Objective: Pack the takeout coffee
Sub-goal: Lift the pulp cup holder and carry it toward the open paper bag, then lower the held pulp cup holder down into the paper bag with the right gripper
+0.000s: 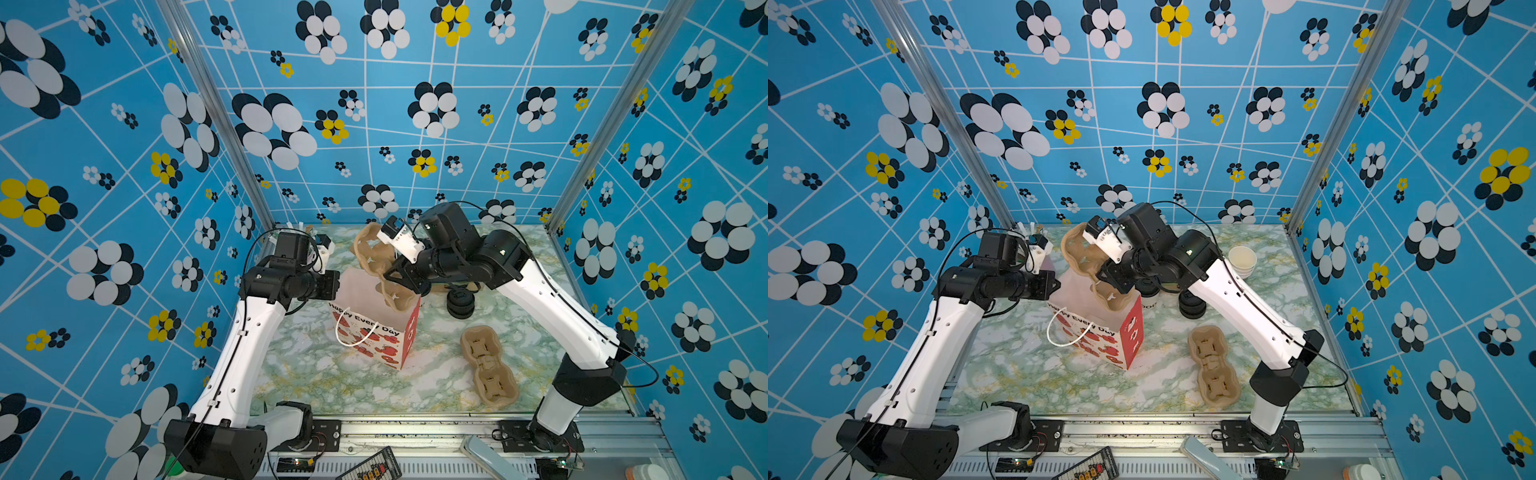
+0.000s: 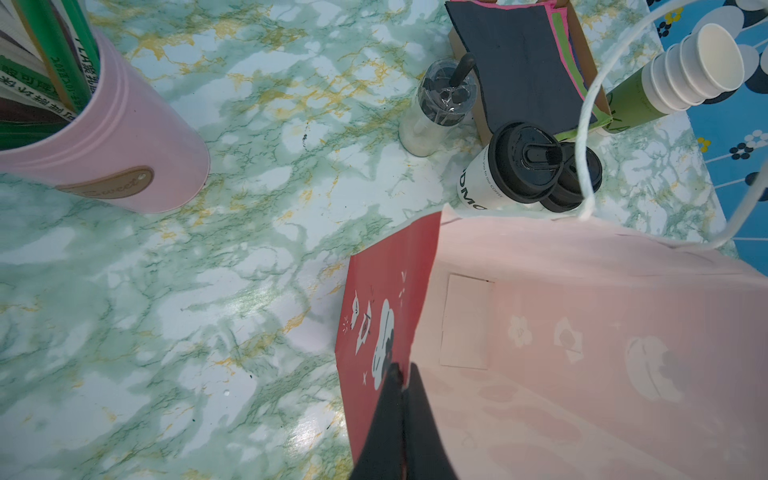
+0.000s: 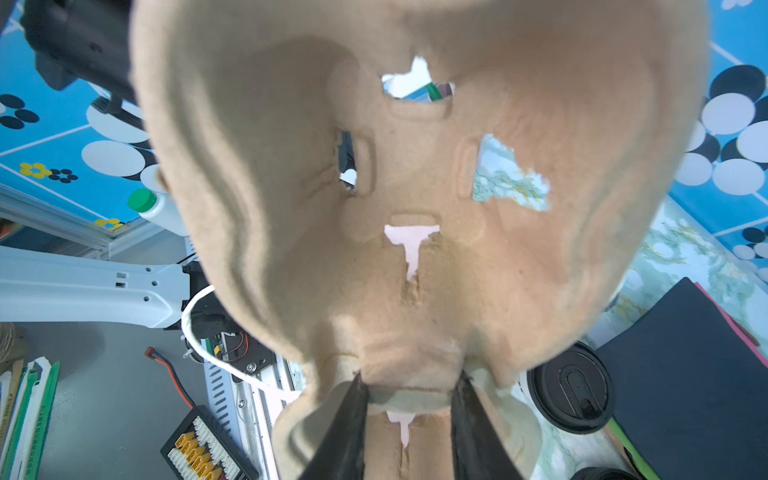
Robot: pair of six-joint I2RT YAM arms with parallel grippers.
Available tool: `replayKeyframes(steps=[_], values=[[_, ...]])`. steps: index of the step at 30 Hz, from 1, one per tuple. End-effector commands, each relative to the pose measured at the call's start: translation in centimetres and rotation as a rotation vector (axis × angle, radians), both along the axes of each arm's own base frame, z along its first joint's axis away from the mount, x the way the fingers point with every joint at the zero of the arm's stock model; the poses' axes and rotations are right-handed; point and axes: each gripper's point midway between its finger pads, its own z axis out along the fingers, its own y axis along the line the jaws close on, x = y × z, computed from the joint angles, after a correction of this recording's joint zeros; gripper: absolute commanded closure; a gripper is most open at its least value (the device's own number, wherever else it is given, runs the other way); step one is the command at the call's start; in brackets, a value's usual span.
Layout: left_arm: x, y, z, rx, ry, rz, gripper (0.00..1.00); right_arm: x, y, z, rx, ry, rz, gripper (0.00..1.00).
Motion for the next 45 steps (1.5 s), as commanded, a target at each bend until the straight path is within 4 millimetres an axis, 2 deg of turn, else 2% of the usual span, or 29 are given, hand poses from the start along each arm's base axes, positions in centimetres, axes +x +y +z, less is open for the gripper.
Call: replayKeyframes(steps=[1, 13, 19, 29, 45], values=[[-0.2, 0.0, 0.4, -0.023, -0.03, -0.004, 0.98, -0.3, 1.3, 0.7, 0.027, -0.025, 0.04, 0.73], [-0.5, -0.1, 0.2, -0.06, -0.039, -0.008, 0.98, 1.4, 3.2, -3.4, -0.042, -0.011, 0.032, 0.75], [-0.5, 0.2, 0.3, -0.063, -0.046, -0.001, 0.98, 1.4, 2.7, -5.6, -0.103, -0.007, 0.028, 0.75], [-0.5, 0.8, 0.4, -0.062, -0.059, 0.016, 0.98, 0.4, 1.3, -9.1, -0.245, -0.008, 0.041, 0.75], [-0.4, 0.8, 0.4, -0.082, -0.063, 0.013, 0.98, 0.1, 1.2, -13.9, -0.451, 0.028, 0.075, 0.75]])
